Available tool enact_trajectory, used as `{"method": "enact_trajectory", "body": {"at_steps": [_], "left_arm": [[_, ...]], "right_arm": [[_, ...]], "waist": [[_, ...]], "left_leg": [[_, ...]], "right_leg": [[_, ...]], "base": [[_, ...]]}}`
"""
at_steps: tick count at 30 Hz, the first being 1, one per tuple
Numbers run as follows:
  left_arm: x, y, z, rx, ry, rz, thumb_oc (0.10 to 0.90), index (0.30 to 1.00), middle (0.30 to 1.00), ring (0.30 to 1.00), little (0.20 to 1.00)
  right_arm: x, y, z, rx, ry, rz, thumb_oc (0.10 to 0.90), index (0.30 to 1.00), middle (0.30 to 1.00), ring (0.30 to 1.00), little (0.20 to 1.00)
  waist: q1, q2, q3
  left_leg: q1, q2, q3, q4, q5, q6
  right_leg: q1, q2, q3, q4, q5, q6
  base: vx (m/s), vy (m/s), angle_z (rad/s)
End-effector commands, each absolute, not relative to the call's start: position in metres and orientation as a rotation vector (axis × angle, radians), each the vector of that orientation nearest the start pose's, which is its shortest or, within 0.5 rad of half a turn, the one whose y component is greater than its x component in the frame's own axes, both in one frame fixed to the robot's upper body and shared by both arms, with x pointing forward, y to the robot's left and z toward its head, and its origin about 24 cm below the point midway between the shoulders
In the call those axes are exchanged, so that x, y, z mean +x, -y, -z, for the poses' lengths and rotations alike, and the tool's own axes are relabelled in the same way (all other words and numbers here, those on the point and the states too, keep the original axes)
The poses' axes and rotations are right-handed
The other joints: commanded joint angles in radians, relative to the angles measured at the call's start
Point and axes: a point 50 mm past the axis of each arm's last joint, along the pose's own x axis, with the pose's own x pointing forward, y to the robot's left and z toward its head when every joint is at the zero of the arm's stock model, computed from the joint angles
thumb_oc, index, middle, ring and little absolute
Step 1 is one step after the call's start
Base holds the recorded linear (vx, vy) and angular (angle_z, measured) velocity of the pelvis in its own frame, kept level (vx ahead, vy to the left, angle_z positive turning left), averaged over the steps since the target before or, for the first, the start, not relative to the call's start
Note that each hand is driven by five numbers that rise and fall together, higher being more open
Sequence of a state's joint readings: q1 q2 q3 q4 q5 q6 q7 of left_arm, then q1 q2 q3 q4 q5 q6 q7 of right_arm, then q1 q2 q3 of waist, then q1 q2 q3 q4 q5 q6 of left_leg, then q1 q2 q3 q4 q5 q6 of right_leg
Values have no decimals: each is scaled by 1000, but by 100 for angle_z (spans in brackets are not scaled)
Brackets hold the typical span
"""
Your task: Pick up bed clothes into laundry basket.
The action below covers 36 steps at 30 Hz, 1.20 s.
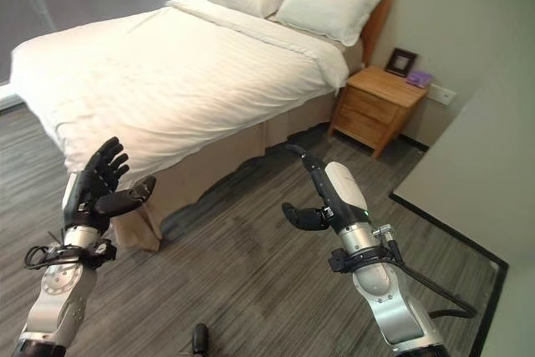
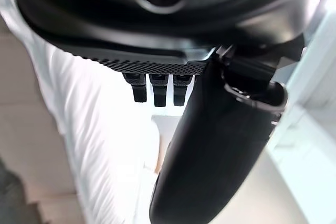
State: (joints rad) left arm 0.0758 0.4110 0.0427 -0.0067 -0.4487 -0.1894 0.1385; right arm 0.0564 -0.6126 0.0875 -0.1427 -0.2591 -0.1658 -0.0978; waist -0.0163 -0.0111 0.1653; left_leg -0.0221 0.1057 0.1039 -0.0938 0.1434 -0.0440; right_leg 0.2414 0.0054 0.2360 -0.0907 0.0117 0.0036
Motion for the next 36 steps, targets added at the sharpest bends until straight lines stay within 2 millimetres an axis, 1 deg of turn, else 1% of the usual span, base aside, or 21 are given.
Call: {"method": "enact_trajectory", "body": {"at_steps": [1,3,4,5,6,7,8,9,10,11,12,14,15,17,18,19,21,25,27,32,36], "left_arm": [[238,-252,-111,0,386,-211,800,900,900,900,900],[232,-250,-108,-6,375,-195,800,900,900,900,900],[230,-247,-106,-7,370,-179,800,900,900,900,900],[230,-245,-105,-10,365,-167,800,900,900,900,900],[230,-245,-105,-9,364,-165,800,900,900,900,900],[230,-239,-100,-11,346,-142,800,900,900,900,900],[229,-239,-97,-7,330,-135,800,900,900,900,900],[229,-238,-97,-7,329,-134,800,900,900,900,900],[228,-235,-89,-17,290,-120,800,900,900,900,900],[228,-234,-87,-20,280,-109,800,900,900,900,900],[227,-231,-86,-23,275,-86,800,900,900,900,900],[224,-226,-82,-17,253,-60,800,900,900,900,900],[224,-225,-82,22,248,-43,800,900,900,900,900],[223,-228,-84,109,252,-58,800,900,900,900,900],[223,-228,-84,113,252,-60,800,900,900,900,900],[222,-233,-81,252,236,-89,800,900,900,900,900],[221,-237,-73,255,197,-113,800,900,900,900,900],[220,-246,-65,296,151,-133,800,900,900,900,900],[218,-248,-63,317,134,-129,800,900,900,900,900],[209,-256,-41,317,29,-165,800,900,900,900,900],[204,-261,-29,322,-35,-199,800,900,900,900,900]], "right_arm": [[249,219,-142,-776,501,27,800,900,900,900,900],[242,223,-136,-774,472,35,800,900,900,900,900],[239,226,-134,-780,458,46,800,900,900,900,900],[237,227,-132,-771,448,52,800,900,900,900,900],[236,227,-131,-771,447,53,800,900,900,900,900],[232,234,-126,-756,414,89,800,900,900,900,900],[229,237,-122,-745,397,100,800,900,900,900,900],[229,237,-122,-745,395,100,800,900,900,900,900],[223,241,-117,-731,369,119,800,900,900,900,900],[222,244,-117,-727,365,127,800,900,900,900,900],[219,246,-113,-721,340,127,800,900,900,900,900],[216,250,-107,-726,305,134,800,900,900,900,900],[215,251,-103,-718,288,142,800,900,900,900,900],[215,250,-96,-690,266,152,800,900,900,900,900],[215,249,-96,-688,266,151,800,900,900,900,900],[217,246,-90,-620,252,158,800,900,900,900,900],[220,244,-87,-521,245,173,800,900,900,900,900],[222,243,-93,-475,268,189,800,900,900,900,900],[221,245,-91,-469,257,193,800,900,900,900,900],[212,246,-69,-459,150,182,800,900,900,900,900],[208,242,-56,-464,89,149,800,900,900,900,900]], "waist": [[-33,-32,-37],[-47,-46,-23],[-54,-51,-18],[-59,-56,-18],[-61,-55,-19],[-83,-67,-25],[-93,-69,-31],[-94,-68,-32],[-115,-74,-43],[-131,-75,-51],[-149,-68,-63],[-165,-61,-79],[-176,-59,-87],[-180,-61,-91],[-181,-63,-92],[-182,-64,-95],[-176,-66,-100],[-172,-78,-106],[-173,-81,-107],[-174,-96,-101],[-183,-96,-73]], "left_leg": [[-43,154,210,54,-20,-75],[-19,155,308,167,-83,-63],[-16,149,318,250,-145,-58],[-7,141,330,292,-176,-54],[-14,143,325,307,-187,-53],[21,147,385,397,-233,-54],[27,159,402,446,-246,-56],[23,163,398,454,-250,-58],[48,183,433,479,-262,-64],[75,199,477,443,-264,-59],[125,191,499,362,-279,-59],[172,146,497,223,-256,-60],[195,125,489,141,-231,-62],[204,111,472,93,-211,-65],[206,108,472,86,-208,-64],[228,92,479,45,-199,-57],[236,81,482,28,-195,-53],[240,64,484,13,-200,-42],[239,56,481,11,-207,-37],[236,34,473,9,-228,-15],[249,6,476,7,-252,13]], "right_leg": [[-7,-71,-88,5,-142,53],[-26,-71,-131,14,-129,42],[-34,-77,-155,19,-126,39],[-42,-82,-175,15,-120,37],[-40,-82,-179,14,-121,38],[-54,-93,-235,8,-105,38],[-57,-95,-258,7,-104,39],[-57,-93,-260,7,-105,39],[-67,-102,-316,5,-100,49],[-80,-104,-340,5,-95,54],[-86,-109,-369,8,-92,69],[-98,-120,-396,11,-77,92],[-112,-126,-407,16,-70,105],[-126,-134,-408,22,-53,118],[-126,-135,-409,21,-52,119],[-131,-140,-402,18,-41,132],[-130,-149,-405,16,-33,141],[-140,-167,-396,24,-11,161],[-145,-174,-393,27,-5,168],[-159,-193,-389,60,5,189],[-217,-217,-359,197,38,221]], "base": [[-378,-158,90],[-298,-100,100],[-299,-75,84],[-180,-24,81],[-228,-28,62],[-178,-7,65],[-180,-15,86],[-96,31,105],[-118,52,87],[-103,115,97],[-22,178,100],[25,231,101],[5,214,75],[13,161,77],[16,172,63],[22,187,23],[34,202,2],[24,137,-8],[31,153,-9],[32,153,-8],[11,156,-3]]}}
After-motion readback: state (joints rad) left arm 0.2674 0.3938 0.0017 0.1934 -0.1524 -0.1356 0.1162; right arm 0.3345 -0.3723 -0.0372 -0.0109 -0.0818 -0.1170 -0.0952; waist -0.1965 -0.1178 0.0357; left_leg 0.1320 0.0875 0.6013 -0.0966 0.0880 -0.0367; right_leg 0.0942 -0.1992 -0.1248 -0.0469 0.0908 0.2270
